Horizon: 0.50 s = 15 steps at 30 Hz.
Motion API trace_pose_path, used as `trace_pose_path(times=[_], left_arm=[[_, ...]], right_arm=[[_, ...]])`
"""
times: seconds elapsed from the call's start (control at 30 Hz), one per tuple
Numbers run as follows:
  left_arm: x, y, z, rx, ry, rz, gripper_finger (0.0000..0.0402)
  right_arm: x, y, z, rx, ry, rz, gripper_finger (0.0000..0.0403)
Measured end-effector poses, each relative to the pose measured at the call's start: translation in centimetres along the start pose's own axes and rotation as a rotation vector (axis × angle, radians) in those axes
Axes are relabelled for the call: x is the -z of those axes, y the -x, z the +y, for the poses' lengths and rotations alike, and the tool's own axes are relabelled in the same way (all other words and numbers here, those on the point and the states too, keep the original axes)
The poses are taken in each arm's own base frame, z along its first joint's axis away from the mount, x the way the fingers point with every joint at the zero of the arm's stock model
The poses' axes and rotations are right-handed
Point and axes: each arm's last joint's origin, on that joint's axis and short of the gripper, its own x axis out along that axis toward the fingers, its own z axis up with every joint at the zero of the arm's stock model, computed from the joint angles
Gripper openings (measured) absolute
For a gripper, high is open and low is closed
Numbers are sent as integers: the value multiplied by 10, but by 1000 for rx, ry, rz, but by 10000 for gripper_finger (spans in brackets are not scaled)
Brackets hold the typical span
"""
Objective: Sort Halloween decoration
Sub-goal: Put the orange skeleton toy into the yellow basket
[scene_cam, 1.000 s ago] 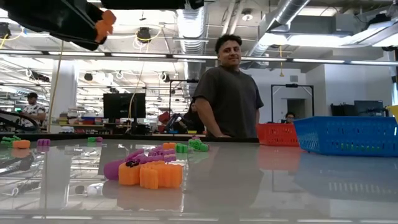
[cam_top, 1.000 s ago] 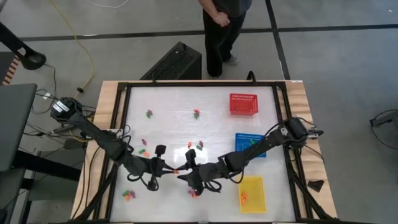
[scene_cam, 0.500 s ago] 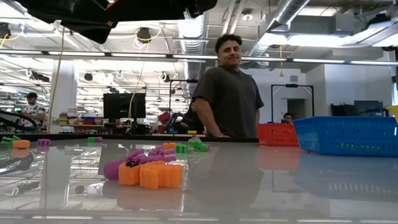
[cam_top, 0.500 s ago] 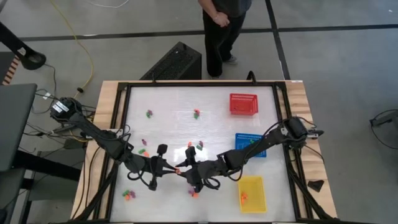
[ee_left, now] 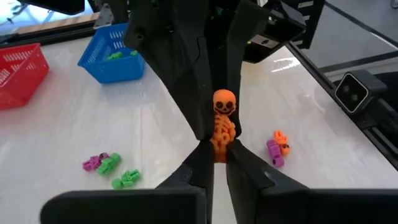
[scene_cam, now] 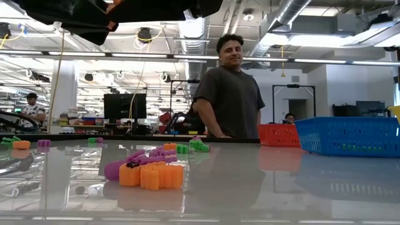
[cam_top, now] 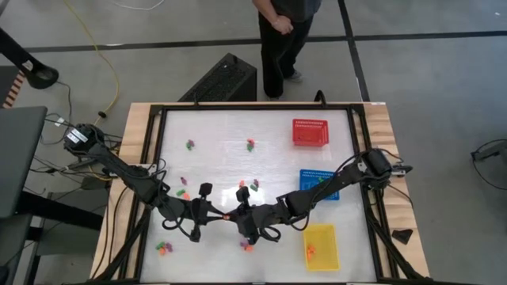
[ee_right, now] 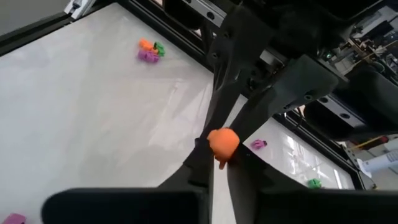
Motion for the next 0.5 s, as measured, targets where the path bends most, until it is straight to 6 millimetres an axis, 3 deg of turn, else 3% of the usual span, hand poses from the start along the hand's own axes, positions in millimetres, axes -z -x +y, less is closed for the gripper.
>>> trace_pose_path(times=[0.23,0.5], left_arm=[[1,0,2,-54,-32,8,82],[6,1,6,-180,-75,52,131]], right_arm=[[0,7,3,-26,-34,48,36],[-4,42,9,-140,-152,221,23]])
